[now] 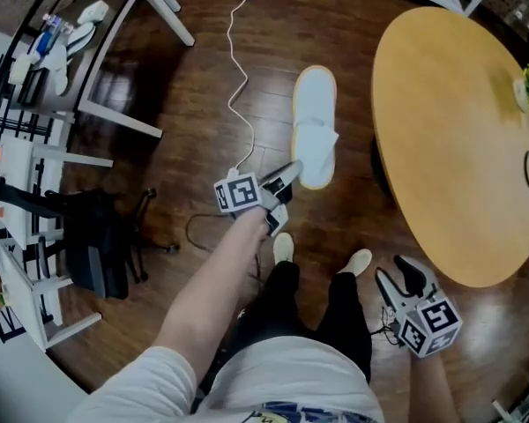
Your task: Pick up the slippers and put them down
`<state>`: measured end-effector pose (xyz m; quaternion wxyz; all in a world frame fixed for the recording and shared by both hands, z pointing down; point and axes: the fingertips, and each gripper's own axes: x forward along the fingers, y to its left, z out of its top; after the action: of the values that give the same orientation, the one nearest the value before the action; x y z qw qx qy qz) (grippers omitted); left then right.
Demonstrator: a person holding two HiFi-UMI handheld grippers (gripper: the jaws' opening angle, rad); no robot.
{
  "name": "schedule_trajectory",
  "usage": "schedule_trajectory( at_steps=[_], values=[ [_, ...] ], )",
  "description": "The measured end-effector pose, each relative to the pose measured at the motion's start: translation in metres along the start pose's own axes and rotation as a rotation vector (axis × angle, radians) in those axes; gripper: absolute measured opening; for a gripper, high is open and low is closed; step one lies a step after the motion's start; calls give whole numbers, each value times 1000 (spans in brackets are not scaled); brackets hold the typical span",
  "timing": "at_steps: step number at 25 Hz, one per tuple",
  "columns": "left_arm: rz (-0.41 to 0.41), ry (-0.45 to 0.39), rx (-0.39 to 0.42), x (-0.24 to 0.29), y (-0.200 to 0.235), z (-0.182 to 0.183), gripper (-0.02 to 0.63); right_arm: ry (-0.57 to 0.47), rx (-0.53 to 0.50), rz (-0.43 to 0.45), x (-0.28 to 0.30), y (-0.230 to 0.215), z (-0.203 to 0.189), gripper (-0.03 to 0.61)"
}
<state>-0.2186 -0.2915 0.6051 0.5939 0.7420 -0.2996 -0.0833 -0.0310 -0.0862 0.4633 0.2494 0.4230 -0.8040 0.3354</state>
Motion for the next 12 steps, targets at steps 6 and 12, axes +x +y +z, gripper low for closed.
schedule_trajectory(
  at_steps=[6, 12],
  values=[
    [5, -18, -59, 21, 174, 18, 25, 84, -7, 21, 133, 5, -21, 201],
    [31, 12, -68, 80, 355, -35, 25, 186, -28, 59, 284, -81, -120, 201]
  ],
)
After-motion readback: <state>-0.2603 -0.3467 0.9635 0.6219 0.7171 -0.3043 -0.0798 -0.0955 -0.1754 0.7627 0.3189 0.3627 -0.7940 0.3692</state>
